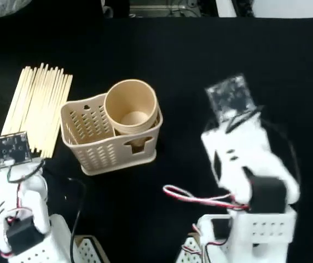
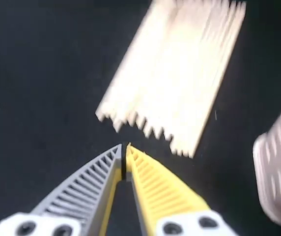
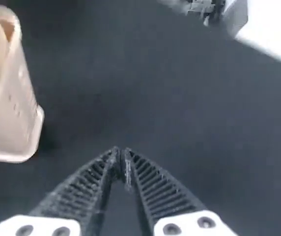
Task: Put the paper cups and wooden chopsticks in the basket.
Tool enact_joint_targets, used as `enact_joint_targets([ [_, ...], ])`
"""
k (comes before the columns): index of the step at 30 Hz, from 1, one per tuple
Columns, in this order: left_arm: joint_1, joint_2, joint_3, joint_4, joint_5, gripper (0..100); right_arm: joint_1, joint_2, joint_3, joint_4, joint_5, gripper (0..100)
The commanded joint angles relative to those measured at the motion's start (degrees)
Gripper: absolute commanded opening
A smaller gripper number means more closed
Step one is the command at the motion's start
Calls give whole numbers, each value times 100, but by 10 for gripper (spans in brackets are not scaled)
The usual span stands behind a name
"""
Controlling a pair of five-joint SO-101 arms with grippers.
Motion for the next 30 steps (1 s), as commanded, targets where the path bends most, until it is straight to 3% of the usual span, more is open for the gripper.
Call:
enact_joint_targets([
  [1,-31,255,-611,-18,-35,30,97,-40,1015,-712,-53,12],
  [7,-48,2101,-1358,-501,0,29,114,31,2527,-2629,-1037,12],
  [14,57,4809,-2993,-826,-211,70,774,31,3899,-4624,-1143,12],
  [19,418,6875,-4303,-809,-290,200,949,31,3987,-4791,-1143,13],
  [24,620,8967,-5895,-774,-695,202,949,40,4040,-4818,-1143,13],
  [30,620,11516,-8286,79,-914,202,941,31,4101,-4844,-1116,13],
])
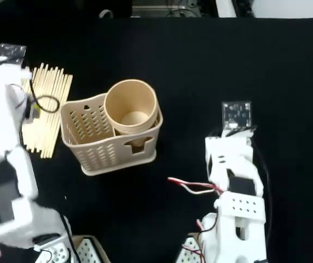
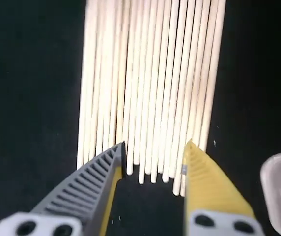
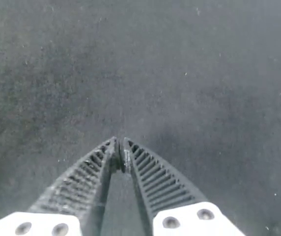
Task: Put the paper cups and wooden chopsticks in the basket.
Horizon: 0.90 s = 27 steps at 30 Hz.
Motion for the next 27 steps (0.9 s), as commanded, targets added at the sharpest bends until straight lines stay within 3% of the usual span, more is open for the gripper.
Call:
enact_joint_targets([
  [1,66,1477,-1842,475,-53,202,35,22,-31,-132,-9,13],
  [13,75,5424,-6378,2163,-70,195,-105,22,57,-246,18,12],
  [18,127,6207,-8224,3244,-79,21,-167,22,66,-255,18,12],
  [19,145,6312,-8505,3332,-35,32,-176,22,75,-255,18,12],
  [27,145,6462,-8734,3332,9,28,-176,31,92,-334,18,12],
])
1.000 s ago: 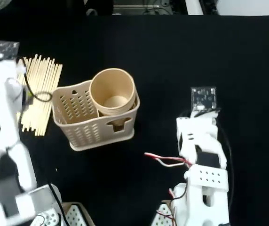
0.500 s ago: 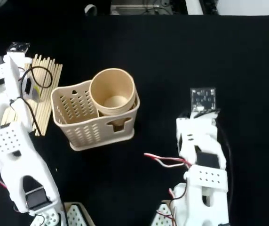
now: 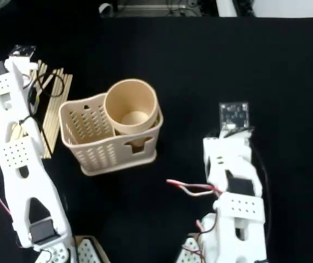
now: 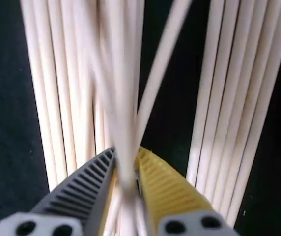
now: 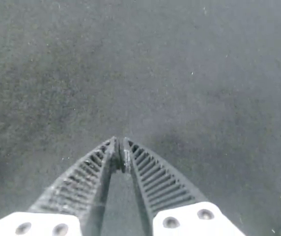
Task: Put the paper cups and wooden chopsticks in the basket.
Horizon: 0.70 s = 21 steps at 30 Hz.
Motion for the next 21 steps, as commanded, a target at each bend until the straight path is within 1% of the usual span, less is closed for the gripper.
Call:
enact_joint_targets([
  [1,57,-123,-303,62,132,28,-62,31,22,-255,18,12],
  [4,57,-466,-180,70,457,28,-62,31,66,-360,18,12],
  [6,92,-870,233,70,563,28,-62,31,66,-360,18,12],
  [8,127,-1512,866,70,598,28,-62,31,66,-360,18,12],
  [14,338,-3859,3345,35,580,28,-62,31,84,-360,18,12],
  [17,382,-4879,4277,18,589,28,-62,31,84,-352,18,12],
  [21,330,-5864,5253,-413,607,28,-62,31,119,-352,18,12],
])
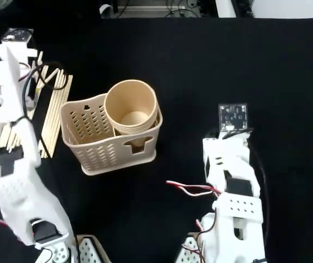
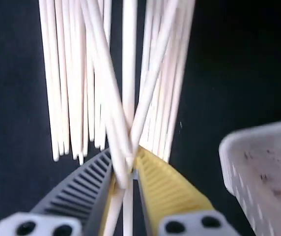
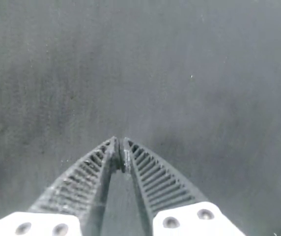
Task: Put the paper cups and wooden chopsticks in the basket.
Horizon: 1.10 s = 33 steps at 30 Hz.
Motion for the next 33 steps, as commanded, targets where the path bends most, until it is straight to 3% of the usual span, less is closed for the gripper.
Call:
enact_joint_targets([
  [1,-57,-1152,778,-492,62,28,-62,31,-40,-105,18,12],
  [17,-92,-5213,5824,-4475,870,29,-62,31,-31,-114,18,12],
  [23,-92,-6787,6738,-4774,1160,29,-62,31,-31,-114,18,12],
  [33,22,-8721,7011,-4782,2127,29,-70,31,-31,-114,18,12],
])
